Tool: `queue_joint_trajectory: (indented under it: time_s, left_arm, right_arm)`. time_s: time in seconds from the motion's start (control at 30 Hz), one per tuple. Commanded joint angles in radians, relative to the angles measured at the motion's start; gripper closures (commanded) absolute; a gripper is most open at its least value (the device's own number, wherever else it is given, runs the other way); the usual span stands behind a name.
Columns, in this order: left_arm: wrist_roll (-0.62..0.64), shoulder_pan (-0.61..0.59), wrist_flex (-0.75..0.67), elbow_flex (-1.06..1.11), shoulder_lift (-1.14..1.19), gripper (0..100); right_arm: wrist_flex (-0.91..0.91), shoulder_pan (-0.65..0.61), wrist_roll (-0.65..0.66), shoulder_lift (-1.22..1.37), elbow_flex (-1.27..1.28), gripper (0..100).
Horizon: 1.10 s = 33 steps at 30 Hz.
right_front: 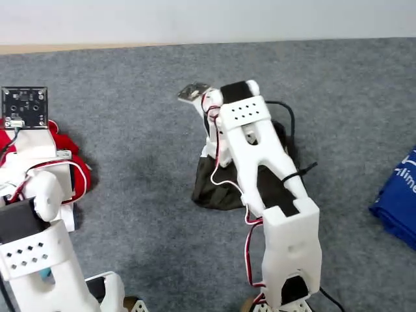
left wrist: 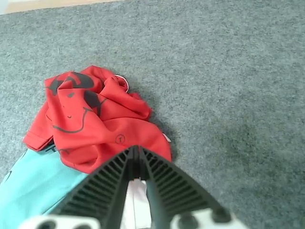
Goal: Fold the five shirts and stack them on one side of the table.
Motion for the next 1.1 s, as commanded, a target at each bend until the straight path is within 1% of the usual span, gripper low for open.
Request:
queue_joint_trajectory:
  time_s: [0.0,0.27,0.33,0.4,0.5,0.57,0.67,0.83,0.9,1.0,1.07]
  left_arm:
    - [-0.005,0.006,-0.014,-0.005,-0.020,99]
    - [-0.005,0.006,-0.012,-0.005,-0.021,99]
    - [-0.005,0.006,-0.012,-0.005,-0.021,99]
    - [-0.005,0.006,-0.012,-0.005,-0.021,99]
    - [-0.005,0.006,-0.012,-0.005,-0.021,99]
    - [-0.005,0.006,-0.012,-0.005,-0.021,99]
    - [-0.005,0.006,-0.012,-0.005,-0.021,99]
    - [-0.005,0.006,-0.012,-0.005,-0.021,99]
    - [-0.006,0.006,-0.012,-0.005,-0.021,99]
    - [-0.006,0.006,-0.012,-0.005,-0.021,99]
    - [-0.006,0.006,-0.012,-0.005,-0.021,99]
  right_arm:
    - [0.033,-0.001,0.008,0.019,-0.006,68.4]
    - [0.013,0.039,0.008,0.101,-0.006,68.7]
    - [0.013,0.047,0.009,0.105,-0.006,72.1]
    - [0.013,0.056,0.011,0.107,-0.006,77.8]
    - [0.016,0.068,0.069,0.107,-0.006,86.0]
    - [0.015,0.076,0.086,0.102,-0.006,89.8]
    - [0.015,0.099,0.086,0.102,-0.006,91.7]
    - [0.018,0.131,0.087,0.099,-0.008,92.1]
    - [0.022,0.143,0.087,0.099,-0.014,94.5]
    - [0.042,0.159,0.153,0.097,-0.064,98.4]
    - [0.044,0.165,0.199,0.070,-0.084,98.8]
